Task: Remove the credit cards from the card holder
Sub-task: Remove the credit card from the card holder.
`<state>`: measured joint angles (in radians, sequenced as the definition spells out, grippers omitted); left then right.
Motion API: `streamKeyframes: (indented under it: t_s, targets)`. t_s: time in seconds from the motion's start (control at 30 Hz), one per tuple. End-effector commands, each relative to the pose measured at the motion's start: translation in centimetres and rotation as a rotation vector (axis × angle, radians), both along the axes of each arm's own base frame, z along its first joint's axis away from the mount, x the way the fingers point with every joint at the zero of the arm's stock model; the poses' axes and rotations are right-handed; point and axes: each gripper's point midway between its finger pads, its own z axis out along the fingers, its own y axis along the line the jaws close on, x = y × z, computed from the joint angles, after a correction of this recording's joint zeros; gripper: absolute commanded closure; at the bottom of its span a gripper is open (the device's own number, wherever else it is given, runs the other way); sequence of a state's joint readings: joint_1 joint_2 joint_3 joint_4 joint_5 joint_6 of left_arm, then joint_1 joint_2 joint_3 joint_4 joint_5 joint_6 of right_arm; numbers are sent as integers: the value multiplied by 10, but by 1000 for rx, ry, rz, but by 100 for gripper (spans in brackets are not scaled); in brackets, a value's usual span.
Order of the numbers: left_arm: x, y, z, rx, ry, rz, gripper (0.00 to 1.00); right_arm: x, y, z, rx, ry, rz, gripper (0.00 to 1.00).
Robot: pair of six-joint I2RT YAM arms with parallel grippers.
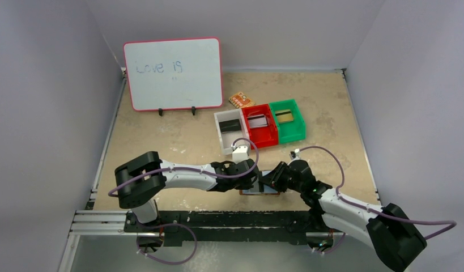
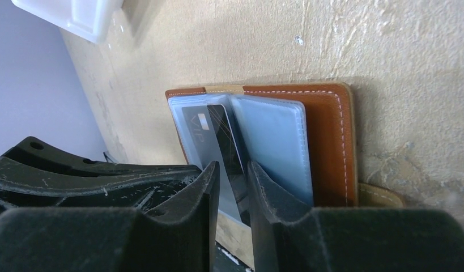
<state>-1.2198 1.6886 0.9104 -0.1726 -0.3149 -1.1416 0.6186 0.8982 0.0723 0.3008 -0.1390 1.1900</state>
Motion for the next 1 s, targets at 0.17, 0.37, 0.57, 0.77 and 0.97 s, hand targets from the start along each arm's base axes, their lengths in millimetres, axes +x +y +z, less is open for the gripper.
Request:
streamKeyframes:
  t_s: [0.17, 0.37, 0.57, 0.77, 0.97]
  targets:
    - [-12, 28, -31, 126, 51, -1, 98, -2, -3, -7, 29, -1, 13, 84]
    - [-11, 32, -31, 138, 45, 14, 98, 1, -13, -9, -14, 11, -21, 99]
    - [-9, 35, -30, 137, 36, 31, 98, 9, -30, 3, -67, -18, -114, 100]
    - [-8, 32, -28, 128, 31, 25, 98, 9, -38, 9, -87, -30, -140, 100]
    - [-9, 23, -27, 106, 33, -6, 98, 7, -17, 16, 3, -70, -44, 96]
